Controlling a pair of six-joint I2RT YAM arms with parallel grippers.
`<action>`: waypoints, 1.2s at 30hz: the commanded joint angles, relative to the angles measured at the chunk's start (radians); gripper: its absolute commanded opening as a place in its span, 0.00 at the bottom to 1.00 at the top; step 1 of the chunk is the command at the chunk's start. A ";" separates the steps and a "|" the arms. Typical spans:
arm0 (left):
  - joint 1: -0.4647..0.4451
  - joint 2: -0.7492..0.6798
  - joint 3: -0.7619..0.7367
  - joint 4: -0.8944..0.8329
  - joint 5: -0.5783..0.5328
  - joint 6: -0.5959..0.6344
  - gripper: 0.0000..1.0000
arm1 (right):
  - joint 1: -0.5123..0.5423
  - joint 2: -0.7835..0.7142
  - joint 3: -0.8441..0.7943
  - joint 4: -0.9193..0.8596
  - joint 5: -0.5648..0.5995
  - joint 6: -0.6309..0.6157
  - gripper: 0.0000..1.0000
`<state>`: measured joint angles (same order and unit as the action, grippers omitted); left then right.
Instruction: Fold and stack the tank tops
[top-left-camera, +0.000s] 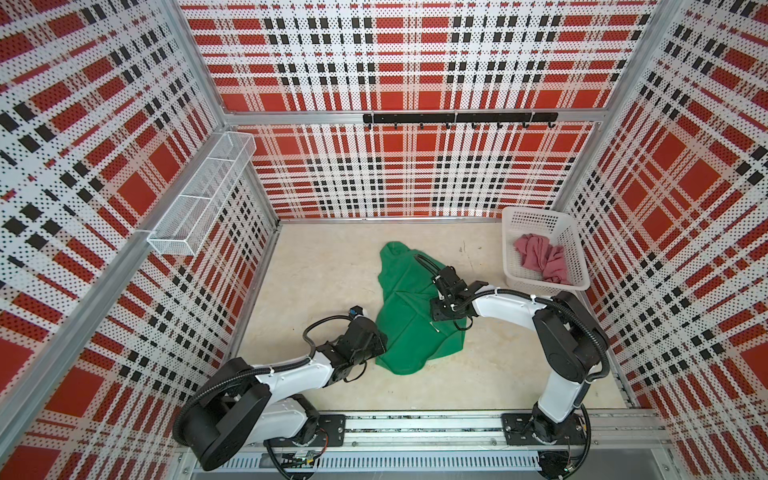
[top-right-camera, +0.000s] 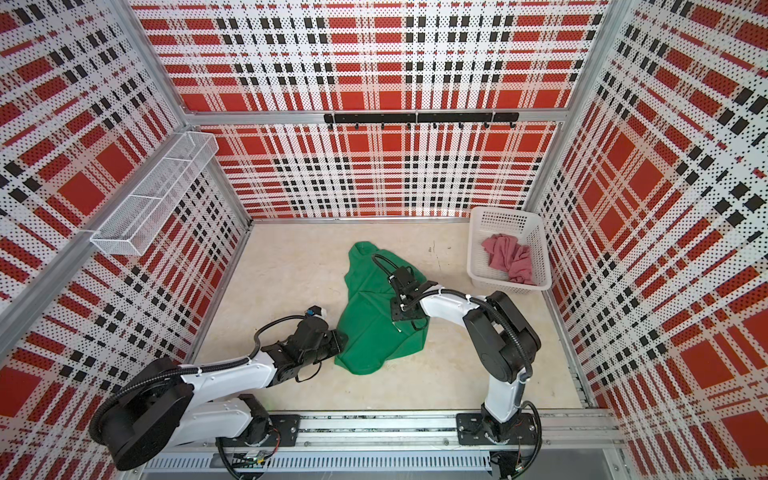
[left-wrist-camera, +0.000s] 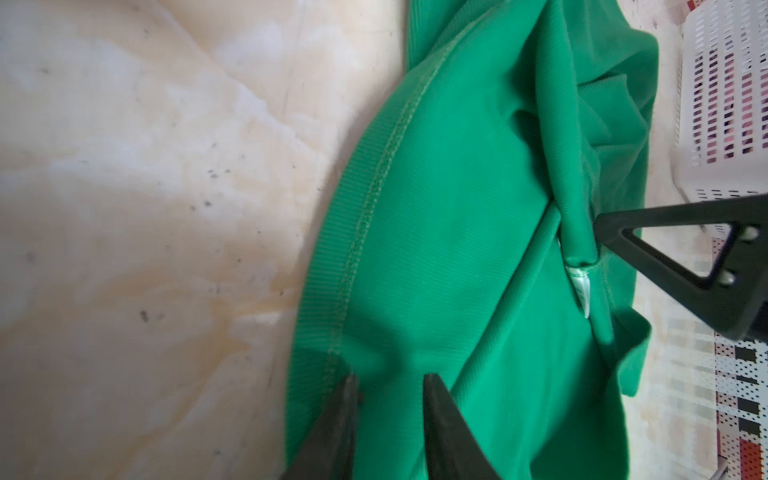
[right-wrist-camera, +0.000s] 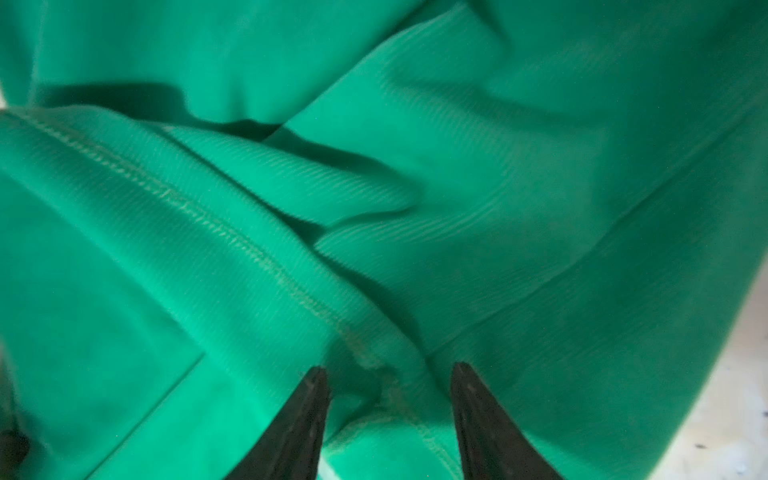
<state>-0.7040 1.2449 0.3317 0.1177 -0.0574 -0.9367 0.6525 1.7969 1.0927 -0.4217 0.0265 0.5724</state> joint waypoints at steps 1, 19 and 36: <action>-0.003 0.011 0.005 -0.006 -0.005 0.004 0.30 | 0.001 -0.019 -0.011 0.013 -0.042 0.017 0.53; 0.019 0.032 0.015 -0.026 -0.024 0.052 0.27 | -0.008 -0.209 -0.039 -0.123 0.083 -0.008 0.00; 0.024 0.064 0.035 -0.023 -0.022 0.070 0.26 | 0.031 0.007 0.045 -0.044 -0.026 -0.156 0.42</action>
<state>-0.6857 1.2949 0.3527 0.1127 -0.0673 -0.8814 0.6651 1.7855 1.1034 -0.4767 0.0006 0.4419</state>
